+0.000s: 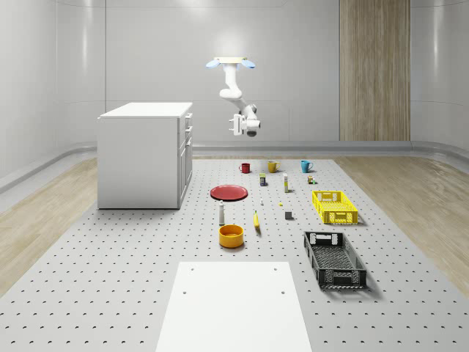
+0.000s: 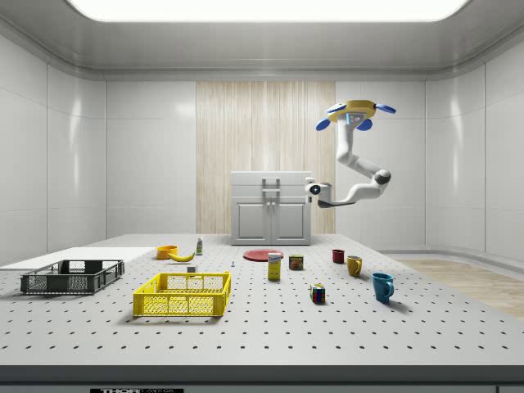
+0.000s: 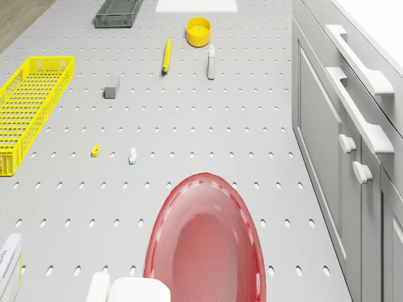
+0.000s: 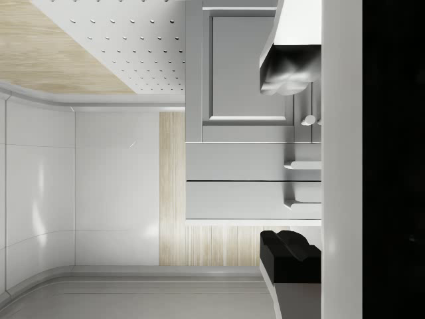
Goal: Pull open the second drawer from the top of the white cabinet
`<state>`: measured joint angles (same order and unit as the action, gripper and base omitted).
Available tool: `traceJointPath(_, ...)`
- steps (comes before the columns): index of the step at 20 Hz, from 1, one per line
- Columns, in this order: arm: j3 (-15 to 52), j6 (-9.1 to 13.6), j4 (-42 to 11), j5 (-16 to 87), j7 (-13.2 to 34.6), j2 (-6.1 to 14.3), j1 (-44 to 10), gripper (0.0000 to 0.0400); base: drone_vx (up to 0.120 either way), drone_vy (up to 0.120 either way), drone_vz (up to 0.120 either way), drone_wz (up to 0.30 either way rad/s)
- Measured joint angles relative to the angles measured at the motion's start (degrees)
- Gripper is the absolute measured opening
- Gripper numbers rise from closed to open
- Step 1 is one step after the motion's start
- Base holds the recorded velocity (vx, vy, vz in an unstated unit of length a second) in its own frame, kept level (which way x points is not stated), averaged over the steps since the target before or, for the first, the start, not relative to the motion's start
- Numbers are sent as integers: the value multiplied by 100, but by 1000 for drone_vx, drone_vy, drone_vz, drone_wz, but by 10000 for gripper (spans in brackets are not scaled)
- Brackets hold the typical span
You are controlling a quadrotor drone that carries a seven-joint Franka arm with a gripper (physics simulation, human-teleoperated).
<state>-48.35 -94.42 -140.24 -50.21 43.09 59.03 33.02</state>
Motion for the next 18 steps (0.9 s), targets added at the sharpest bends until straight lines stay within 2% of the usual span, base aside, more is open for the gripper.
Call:
traceJointPath(4, -27, -69, -10, 59, 49, 76, 75, 300, 120, -20, 0, 0)
traceJointPath(13, -78, -209, -30, 182, 151, 233, 225, 300, 120, -116, 0, 0)
traceJointPath(18, -102, -279, -40, 244, 203, 312, 298, 300, 120, 0, 0, 0)
